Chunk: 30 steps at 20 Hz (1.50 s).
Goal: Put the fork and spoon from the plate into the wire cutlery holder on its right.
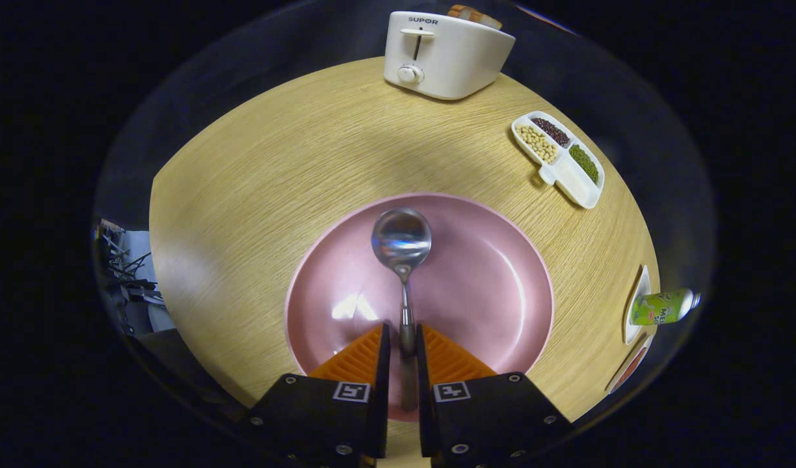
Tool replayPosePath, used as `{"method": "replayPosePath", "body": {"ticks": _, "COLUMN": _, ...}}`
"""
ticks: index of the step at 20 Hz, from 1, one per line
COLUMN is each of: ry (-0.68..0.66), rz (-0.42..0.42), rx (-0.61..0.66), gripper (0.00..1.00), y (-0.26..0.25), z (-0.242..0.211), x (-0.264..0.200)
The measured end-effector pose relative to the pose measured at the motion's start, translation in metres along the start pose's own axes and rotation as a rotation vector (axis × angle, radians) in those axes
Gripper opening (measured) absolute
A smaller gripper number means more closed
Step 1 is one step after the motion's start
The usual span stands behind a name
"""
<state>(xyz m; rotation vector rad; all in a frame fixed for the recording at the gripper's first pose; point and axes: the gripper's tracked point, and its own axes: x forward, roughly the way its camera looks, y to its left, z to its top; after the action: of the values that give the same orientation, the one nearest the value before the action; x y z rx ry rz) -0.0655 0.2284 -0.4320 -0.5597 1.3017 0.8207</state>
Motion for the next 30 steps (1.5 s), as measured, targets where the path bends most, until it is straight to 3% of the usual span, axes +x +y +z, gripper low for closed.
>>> {"method": "replayPosePath", "body": {"ticks": 4, "ry": 0.019, "rz": 0.038, "rx": 0.06, "gripper": 0.07, "y": 0.001, "z": 0.0, "x": -0.001}}
{"method": "replayPosePath", "body": {"ticks": 13, "ry": -0.092, "rz": 0.048, "rx": 0.301, "gripper": 0.04, "y": -0.026, "z": -0.003, "x": -0.065}}
{"method": "replayPosePath", "body": {"ticks": 22, "ry": -0.106, "rz": -0.058, "rx": 0.544, "gripper": 0.04, "y": -0.084, "z": -0.083, "x": -0.141}}
{"method": "replayPosePath", "body": {"ticks": 27, "ry": -0.051, "rz": -0.151, "rx": 0.645, "gripper": 0.04, "y": -0.12, "z": -0.149, "x": -0.173}}
{"method": "replayPosePath", "body": {"ticks": 30, "ry": 0.009, "rz": -0.161, "rx": 0.693, "gripper": 0.04, "y": -0.13, "z": -0.185, "x": -0.185}}
